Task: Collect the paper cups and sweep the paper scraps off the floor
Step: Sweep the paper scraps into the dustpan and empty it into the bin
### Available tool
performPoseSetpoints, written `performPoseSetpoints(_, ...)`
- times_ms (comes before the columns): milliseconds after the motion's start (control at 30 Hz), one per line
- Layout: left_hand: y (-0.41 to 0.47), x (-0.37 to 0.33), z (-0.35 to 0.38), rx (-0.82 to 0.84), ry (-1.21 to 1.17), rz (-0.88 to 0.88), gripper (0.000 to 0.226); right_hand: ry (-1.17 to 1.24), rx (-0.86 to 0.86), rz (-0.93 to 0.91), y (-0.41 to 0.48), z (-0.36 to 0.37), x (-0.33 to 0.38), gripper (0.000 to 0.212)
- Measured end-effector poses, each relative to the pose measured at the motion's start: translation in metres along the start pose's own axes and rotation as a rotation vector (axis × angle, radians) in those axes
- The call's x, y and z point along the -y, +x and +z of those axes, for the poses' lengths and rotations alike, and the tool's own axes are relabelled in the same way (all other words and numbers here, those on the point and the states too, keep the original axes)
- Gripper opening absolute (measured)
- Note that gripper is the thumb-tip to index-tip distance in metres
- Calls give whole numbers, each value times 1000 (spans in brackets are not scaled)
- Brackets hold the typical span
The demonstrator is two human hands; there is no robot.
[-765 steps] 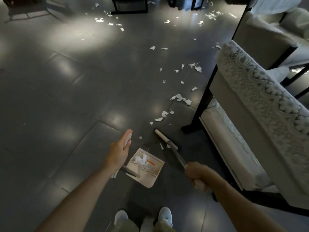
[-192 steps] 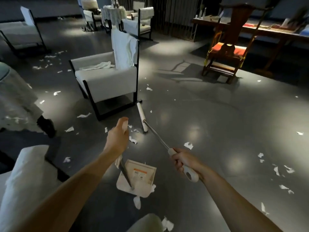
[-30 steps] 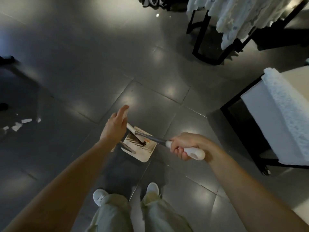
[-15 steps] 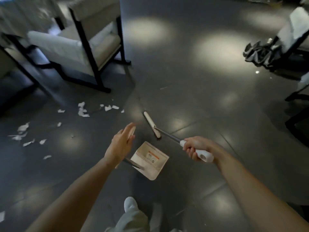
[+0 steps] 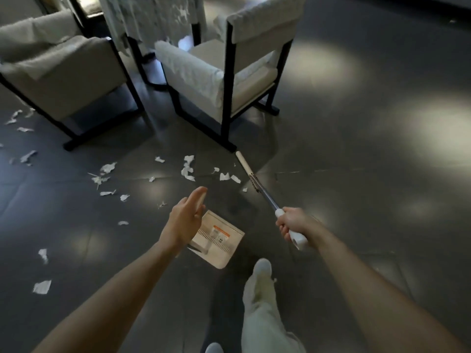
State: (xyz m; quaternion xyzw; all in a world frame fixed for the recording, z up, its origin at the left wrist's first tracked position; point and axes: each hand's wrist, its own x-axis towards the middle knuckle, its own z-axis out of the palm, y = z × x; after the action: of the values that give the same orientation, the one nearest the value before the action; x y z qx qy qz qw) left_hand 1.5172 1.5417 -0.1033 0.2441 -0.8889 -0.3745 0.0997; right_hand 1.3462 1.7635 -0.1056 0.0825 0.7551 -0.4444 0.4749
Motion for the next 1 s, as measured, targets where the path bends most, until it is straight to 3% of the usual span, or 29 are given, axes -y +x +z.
performPoseSetpoints(400, 179, 18, 7, -181, 53, -163, 43, -314, 63, 12, 175, -38, 169, 67)
performPoseSetpoints(533, 213, 18, 12, -274, 5, -239, 47, -416, 107, 10, 207, -42, 199, 52)
performPoseSetpoints(633, 233, 27, 21, -268, 5, -285, 44, -474, 138, 16, 224, -37, 215, 48)
performPoseSetpoints(800, 274, 37, 21, -281, 15, -330, 46, -605, 247, 50, 236, -25, 228, 63)
performPoseSetpoints(900, 291, 37, 17, -287, 40, -347, 45, -708, 327, 113, 224, -22, 234, 64)
performPoseSetpoints(1000, 298, 32, 18, -271, 40, -358, 45, -626, 404, 265, 206, -23, 241, 54)
